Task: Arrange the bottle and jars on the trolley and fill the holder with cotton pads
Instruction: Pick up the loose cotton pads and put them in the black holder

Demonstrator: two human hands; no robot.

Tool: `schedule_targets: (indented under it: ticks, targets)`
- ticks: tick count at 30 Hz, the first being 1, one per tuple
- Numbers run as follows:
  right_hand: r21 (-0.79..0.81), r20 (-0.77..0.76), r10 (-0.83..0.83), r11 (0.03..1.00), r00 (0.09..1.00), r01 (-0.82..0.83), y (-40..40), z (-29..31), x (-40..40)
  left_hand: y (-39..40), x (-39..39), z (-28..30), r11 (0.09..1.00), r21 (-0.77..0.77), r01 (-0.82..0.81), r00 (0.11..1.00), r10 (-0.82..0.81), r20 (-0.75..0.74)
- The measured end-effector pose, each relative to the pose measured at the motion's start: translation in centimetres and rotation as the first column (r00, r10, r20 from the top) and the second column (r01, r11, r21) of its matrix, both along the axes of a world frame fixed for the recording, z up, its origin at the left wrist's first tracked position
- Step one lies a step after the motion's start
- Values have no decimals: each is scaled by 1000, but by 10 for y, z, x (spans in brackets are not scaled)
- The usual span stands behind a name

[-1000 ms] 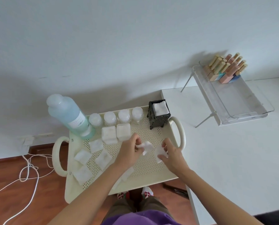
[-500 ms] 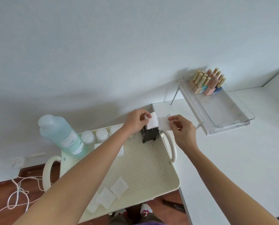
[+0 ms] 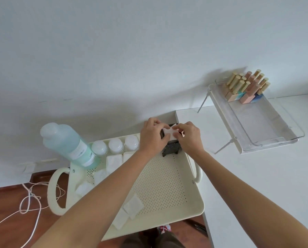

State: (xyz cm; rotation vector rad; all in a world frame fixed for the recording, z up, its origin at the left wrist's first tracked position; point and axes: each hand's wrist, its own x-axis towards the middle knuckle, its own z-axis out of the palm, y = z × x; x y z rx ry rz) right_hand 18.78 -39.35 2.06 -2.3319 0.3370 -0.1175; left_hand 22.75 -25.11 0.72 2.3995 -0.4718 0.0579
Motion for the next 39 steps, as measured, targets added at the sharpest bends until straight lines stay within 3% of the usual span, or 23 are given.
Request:
schedule_targets:
  ticks: [4,7,12,14,16,19,22,26,30,39]
  targets:
    - [-70,-16,14,997,1000,-16,0,-13,5,-4,-5,-8,991,127,-43,999,46,-16]
    - [-84,-21,18,996,1000,-20,1,-16,6,-5,-11,-10,991,120,-63,998,66,-22]
    - [-65,192,-20,997,981,33,14,-3,-11,18,-33,-5,986,-138,-89,995,94,32]
    - [-48,299,32,999,954,-19,32,5,-28,46,-50,2,953,-282,-109,991,127,48]
    - [-75,335,163,986,928,-147,53,-1,-49,86,-71,2,931,-331,-153,975,196,101]
    - [-111,165,402,915,901,-388,84,-34,-78,156,-97,-15,882,-333,-332,919,382,95]
    - [-27,-136,504,859,853,-511,112,-71,-98,212,-103,-46,867,-154,-474,879,477,-19]
    - [-13,-443,508,820,739,-572,140,-94,-112,236,-93,-81,933,172,-317,915,348,-204]
    - [-73,-479,507,790,716,-609,151,-100,-114,229,-84,-94,936,280,-212,943,271,-193]
    - [-77,-471,502,796,726,-600,153,-108,-114,221,-73,-95,896,373,-243,905,348,-245]
